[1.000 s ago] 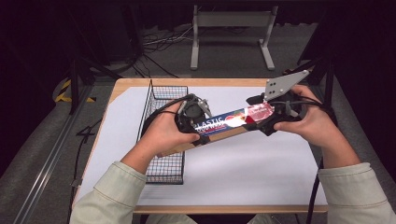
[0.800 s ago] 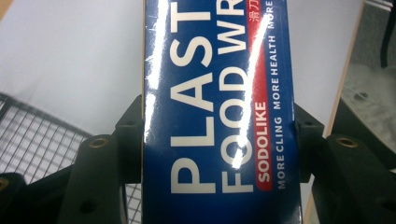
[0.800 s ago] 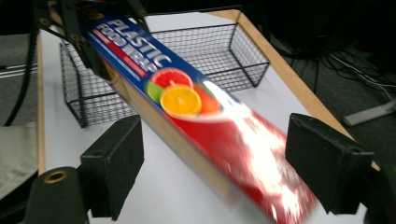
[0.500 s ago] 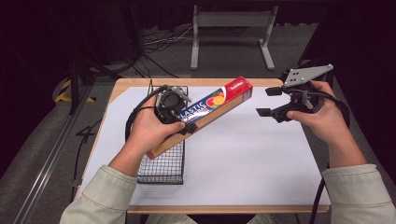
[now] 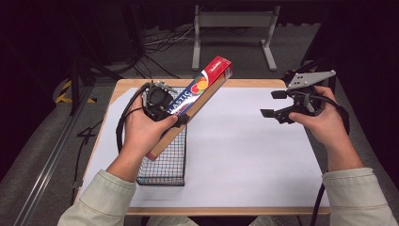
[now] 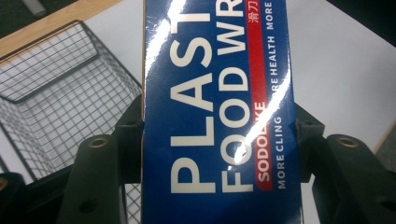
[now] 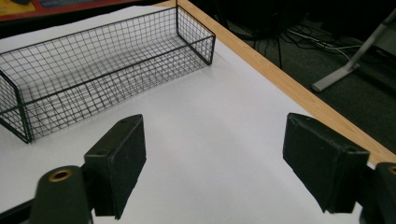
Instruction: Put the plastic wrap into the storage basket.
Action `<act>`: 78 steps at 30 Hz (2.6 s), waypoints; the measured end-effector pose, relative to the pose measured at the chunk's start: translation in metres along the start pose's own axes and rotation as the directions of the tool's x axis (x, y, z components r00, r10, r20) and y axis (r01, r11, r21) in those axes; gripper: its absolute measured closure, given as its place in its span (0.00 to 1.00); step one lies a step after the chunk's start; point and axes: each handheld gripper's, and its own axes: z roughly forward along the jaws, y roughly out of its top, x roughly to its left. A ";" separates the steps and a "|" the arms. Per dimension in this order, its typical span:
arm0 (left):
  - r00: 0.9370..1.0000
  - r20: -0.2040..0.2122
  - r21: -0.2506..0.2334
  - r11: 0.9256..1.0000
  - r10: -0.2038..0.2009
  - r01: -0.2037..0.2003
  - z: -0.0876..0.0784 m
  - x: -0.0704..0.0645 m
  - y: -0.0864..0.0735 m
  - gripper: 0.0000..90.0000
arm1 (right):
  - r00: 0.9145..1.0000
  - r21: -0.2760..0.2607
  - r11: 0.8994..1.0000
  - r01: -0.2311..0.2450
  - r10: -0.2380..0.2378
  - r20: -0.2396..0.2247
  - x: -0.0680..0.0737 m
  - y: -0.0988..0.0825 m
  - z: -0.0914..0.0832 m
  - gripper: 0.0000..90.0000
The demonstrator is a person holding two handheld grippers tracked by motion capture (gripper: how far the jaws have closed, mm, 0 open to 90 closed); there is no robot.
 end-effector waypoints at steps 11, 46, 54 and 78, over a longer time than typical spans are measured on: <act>0.987 -0.093 -0.013 0.991 -0.134 0.133 0.001 0.005 -0.006 0.45 | 0.999 0.018 1.000 -0.018 0.017 0.029 -0.003 -0.013 0.009 0.24; 0.838 -0.307 -0.028 0.884 -0.451 0.466 0.049 0.012 -0.027 0.45 | 0.997 0.033 0.997 -0.072 0.071 0.028 -0.002 -0.065 0.043 0.24; 0.820 -0.321 -0.001 0.866 -0.474 0.500 0.060 0.019 -0.037 0.45 | 0.997 0.027 0.997 -0.075 0.074 0.029 0.003 -0.073 0.051 0.24; 0.783 -0.361 0.047 0.829 -0.506 0.557 0.098 0.031 -0.064 0.45 | 0.997 0.044 0.996 -0.076 0.075 0.010 0.009 -0.083 0.064 0.24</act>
